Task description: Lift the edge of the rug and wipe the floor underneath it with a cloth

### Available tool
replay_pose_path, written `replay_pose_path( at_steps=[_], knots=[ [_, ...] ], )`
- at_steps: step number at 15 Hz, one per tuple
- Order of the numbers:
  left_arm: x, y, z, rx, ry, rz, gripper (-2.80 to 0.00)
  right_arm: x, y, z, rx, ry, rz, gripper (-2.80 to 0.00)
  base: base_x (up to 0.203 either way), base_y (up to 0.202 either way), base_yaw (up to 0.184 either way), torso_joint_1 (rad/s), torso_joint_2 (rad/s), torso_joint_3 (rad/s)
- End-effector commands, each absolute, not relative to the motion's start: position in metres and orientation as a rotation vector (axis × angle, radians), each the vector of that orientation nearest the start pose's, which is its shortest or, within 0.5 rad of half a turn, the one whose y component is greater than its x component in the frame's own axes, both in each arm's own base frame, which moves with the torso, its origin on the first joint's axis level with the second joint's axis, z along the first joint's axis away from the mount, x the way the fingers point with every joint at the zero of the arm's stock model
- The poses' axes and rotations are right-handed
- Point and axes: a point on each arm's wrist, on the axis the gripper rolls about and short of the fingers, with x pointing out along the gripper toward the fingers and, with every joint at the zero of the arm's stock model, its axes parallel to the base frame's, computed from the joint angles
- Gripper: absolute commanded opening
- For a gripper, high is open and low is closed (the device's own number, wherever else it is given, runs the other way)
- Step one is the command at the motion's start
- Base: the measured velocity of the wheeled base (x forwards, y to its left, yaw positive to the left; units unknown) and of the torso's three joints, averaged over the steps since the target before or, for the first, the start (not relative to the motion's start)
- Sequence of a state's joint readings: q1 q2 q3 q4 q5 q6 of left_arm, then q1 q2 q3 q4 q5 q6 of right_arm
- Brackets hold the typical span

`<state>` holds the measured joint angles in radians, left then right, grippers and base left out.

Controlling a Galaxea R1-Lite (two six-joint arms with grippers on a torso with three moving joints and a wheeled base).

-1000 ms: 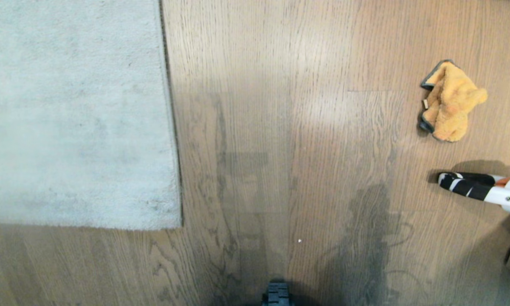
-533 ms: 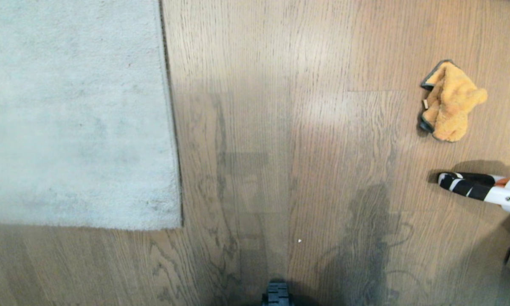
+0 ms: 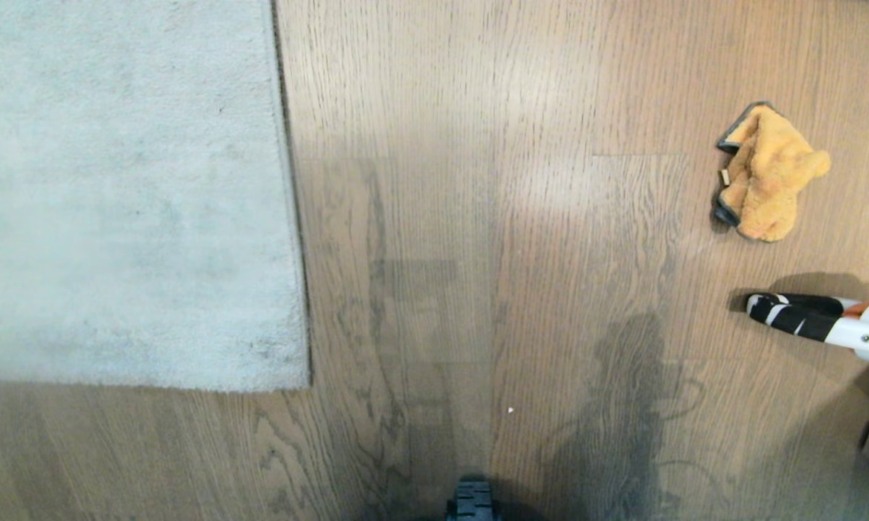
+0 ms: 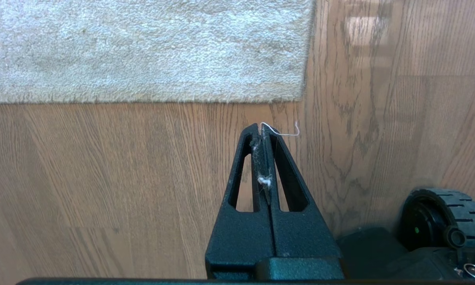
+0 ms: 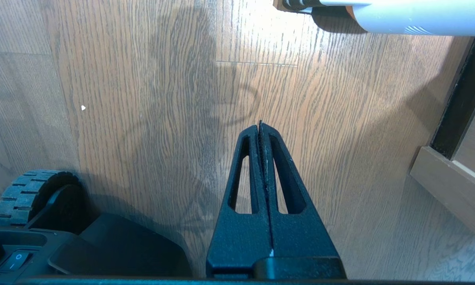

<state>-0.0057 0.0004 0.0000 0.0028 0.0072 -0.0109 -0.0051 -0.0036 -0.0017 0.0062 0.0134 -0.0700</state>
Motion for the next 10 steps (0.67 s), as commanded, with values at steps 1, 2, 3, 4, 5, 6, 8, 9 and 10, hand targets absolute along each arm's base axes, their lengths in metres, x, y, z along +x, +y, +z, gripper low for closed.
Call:
replay_pose_path(
  at_steps=[1,2,3,4,5,6,8,9,10],
  knots=[
    [-0.0228,0.0003,0.0752,-0.014,0.003,0.003,-2.8,-0.0229,0.0004,0.0753,-0.071,0.004,0.009,-2.8,0.0,0.0,0.0,0.0,0.0,0.0],
    [-0.0228,0.0004,0.0752,-0.014,0.003,0.006,-2.8,-0.0229,0.0004,0.0753,-0.071,0.004,0.009,-2.8,0.0,0.0,0.0,0.0,0.0,0.0],
    [-0.0228,0.0004,0.0752,-0.017,0.003,0.006,-2.8,-0.0229,0.0005,0.0752,-0.071,0.005,0.008,-2.8,0.0,0.0,0.0,0.0,0.0,0.0],
    [-0.0228,0.0004,0.0752,-0.017,0.003,0.006,-2.8,-0.0229,0.0004,0.0753,-0.071,0.004,0.009,-2.8,0.0,0.0,0.0,0.0,0.0,0.0],
    [-0.0228,0.0004,0.0752,-0.017,0.003,0.008,-2.8,-0.0229,0.0004,0.0753,-0.071,0.004,0.009,-2.8,0.0,0.0,0.0,0.0,0.0,0.0],
    [-0.0228,0.0004,0.0752,-0.017,0.003,0.006,-2.8,-0.0229,0.0005,0.0753,-0.071,0.004,0.008,-2.8,0.0,0.0,0.0,0.0,0.0,0.0],
    [-0.0228,0.0004,0.0753,-0.017,0.001,0.006,-2.8,-0.0229,0.0004,0.0753,-0.071,0.004,0.009,-2.8,0.0,0.0,0.0,0.0,0.0,0.0],
    [-0.0228,0.0004,0.0752,-0.018,0.003,0.006,-2.8,-0.0229,0.0004,0.0753,-0.071,0.004,0.009,-2.8,0.0,0.0,0.0,0.0,0.0,0.0],
    [-0.0228,0.0004,0.0752,-0.015,0.003,0.006,-2.8,-0.0229,0.0004,0.0753,-0.071,0.004,0.009,-2.8,0.0,0.0,0.0,0.0,0.0,0.0]
  ],
)
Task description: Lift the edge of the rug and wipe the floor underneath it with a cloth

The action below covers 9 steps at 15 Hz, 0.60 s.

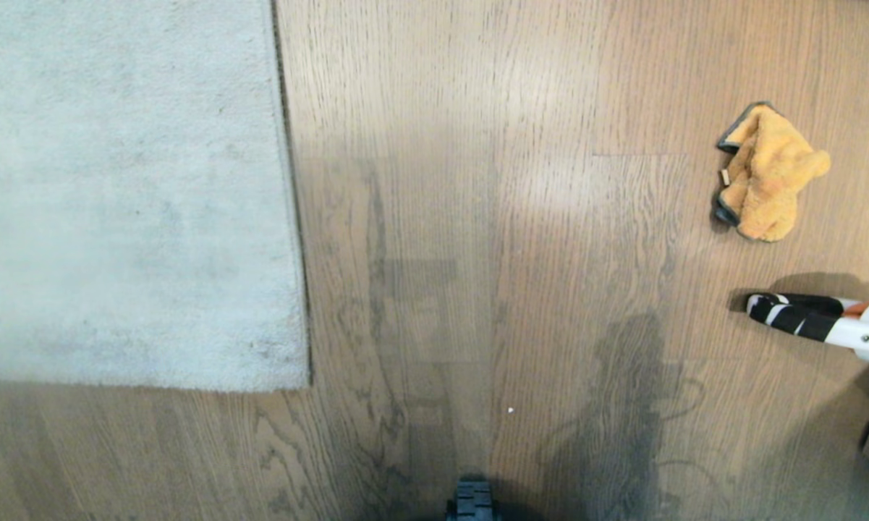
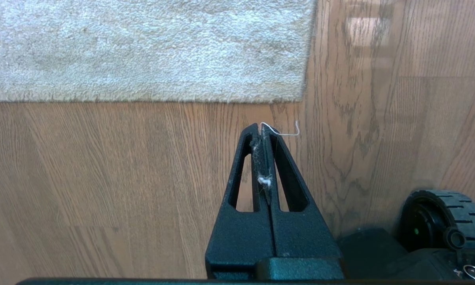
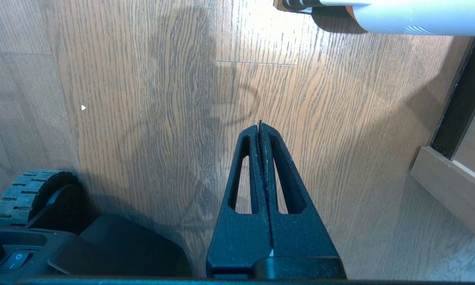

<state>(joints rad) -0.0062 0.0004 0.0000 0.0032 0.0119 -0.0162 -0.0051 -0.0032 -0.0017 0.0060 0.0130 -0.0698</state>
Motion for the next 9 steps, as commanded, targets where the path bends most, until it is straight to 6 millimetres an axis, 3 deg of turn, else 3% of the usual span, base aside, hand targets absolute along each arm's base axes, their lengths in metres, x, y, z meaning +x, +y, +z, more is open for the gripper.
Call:
replay_pose_path(
  at_steps=[1,9],
  knots=[
    [-0.0228,0.0004,0.0752,-0.015,0.003,0.006,-2.8,-0.0229,0.0004,0.0753,-0.071,0.004,0.008,-2.8,0.0,0.0,0.0,0.0,0.0,0.0],
    [-0.0228,0.0004,0.0752,-0.015,0.003,0.006,-2.8,-0.0229,0.0004,0.0753,-0.071,0.004,0.009,-2.8,0.0,0.0,0.0,0.0,0.0,0.0]
  ],
)
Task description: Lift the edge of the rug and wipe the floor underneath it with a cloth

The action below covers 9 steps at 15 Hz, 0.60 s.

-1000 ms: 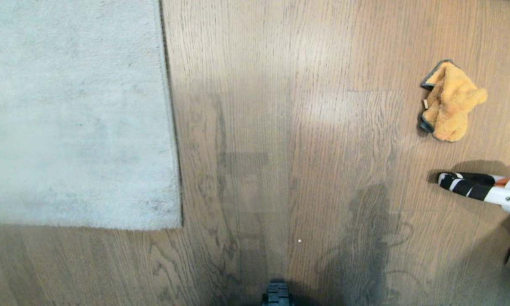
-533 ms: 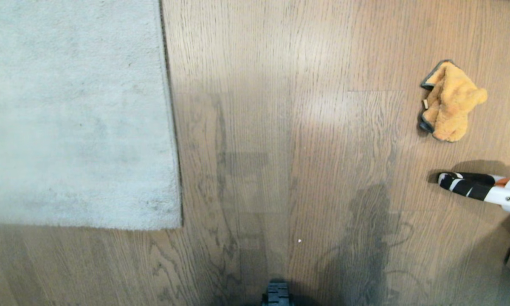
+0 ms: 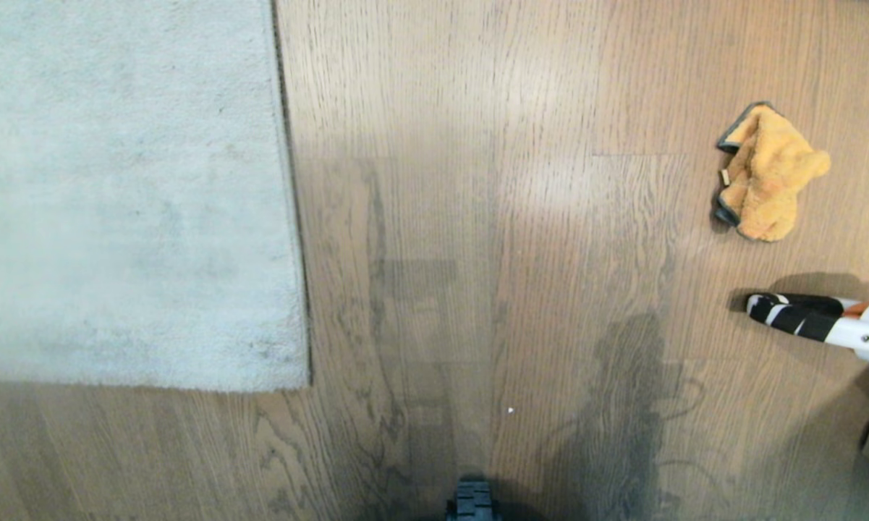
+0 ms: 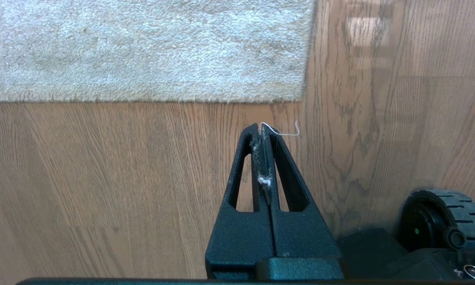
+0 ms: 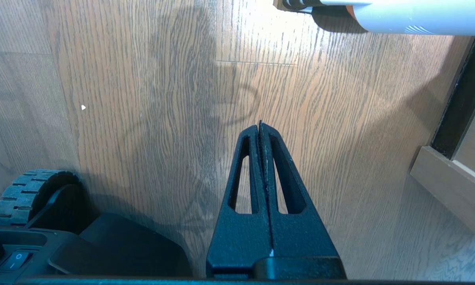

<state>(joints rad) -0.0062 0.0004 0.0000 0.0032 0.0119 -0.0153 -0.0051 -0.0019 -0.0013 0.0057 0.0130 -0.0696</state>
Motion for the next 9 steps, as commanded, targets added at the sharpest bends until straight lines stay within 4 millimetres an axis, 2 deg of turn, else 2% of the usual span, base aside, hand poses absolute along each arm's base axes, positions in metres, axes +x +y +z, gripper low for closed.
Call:
replay_pose_path(
  at_steps=[1,9],
  knots=[
    [-0.0228,0.0004,0.0752,-0.015,0.003,0.006,-2.8,-0.0229,0.0004,0.0753,-0.071,0.004,0.009,-2.8,0.0,0.0,0.0,0.0,0.0,0.0],
    [-0.0228,0.0004,0.0752,-0.017,0.003,0.006,-2.8,-0.0228,0.0004,0.0749,-0.071,0.006,0.008,-2.8,0.0,0.0,0.0,0.0,0.0,0.0]
  ],
)
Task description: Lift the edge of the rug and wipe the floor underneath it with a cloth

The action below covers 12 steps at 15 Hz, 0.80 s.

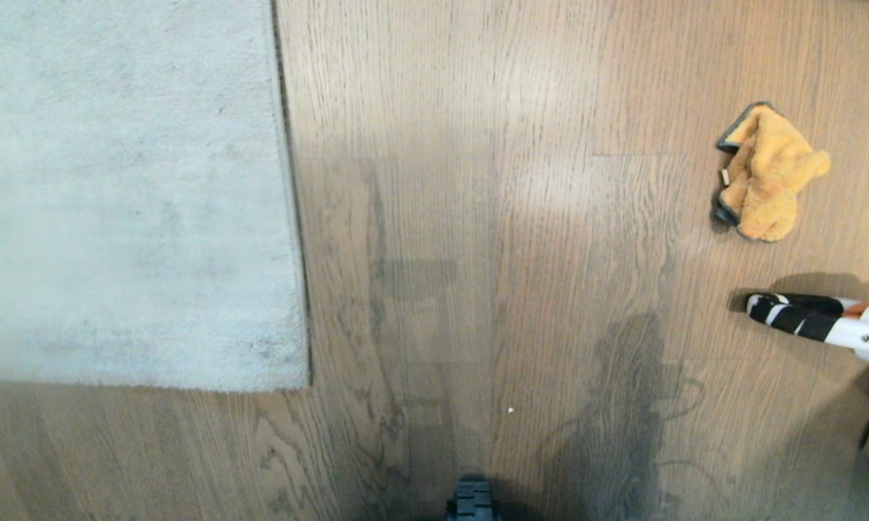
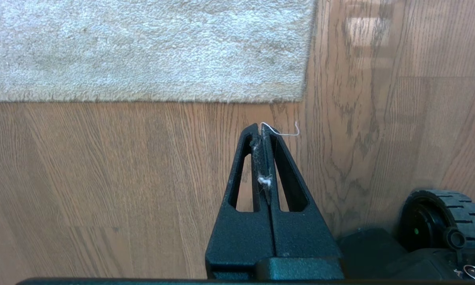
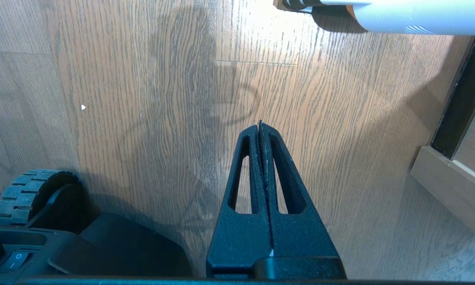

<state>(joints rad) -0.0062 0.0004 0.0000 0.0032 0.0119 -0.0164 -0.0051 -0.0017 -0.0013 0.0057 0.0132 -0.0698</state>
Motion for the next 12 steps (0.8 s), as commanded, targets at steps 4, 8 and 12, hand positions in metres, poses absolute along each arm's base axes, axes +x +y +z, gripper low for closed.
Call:
replay_pose_path(
  at_steps=[4,8,12],
  knots=[
    [-0.0228,0.0004,0.0752,-0.017,0.003,0.006,-2.8,-0.0229,0.0004,0.0751,-0.071,0.006,0.009,-2.8,0.0,0.0,0.0,0.0,0.0,0.0],
    [-0.0228,0.0004,0.0752,-0.017,0.003,0.006,-2.8,-0.0228,0.0004,0.075,-0.071,0.005,0.009,-2.8,0.0,0.0,0.0,0.0,0.0,0.0],
    [-0.0228,0.0004,0.0752,-0.017,0.003,0.006,-2.8,-0.0229,0.0004,0.0753,-0.071,0.004,0.009,-2.8,0.0,0.0,0.0,0.0,0.0,0.0]
  ],
)
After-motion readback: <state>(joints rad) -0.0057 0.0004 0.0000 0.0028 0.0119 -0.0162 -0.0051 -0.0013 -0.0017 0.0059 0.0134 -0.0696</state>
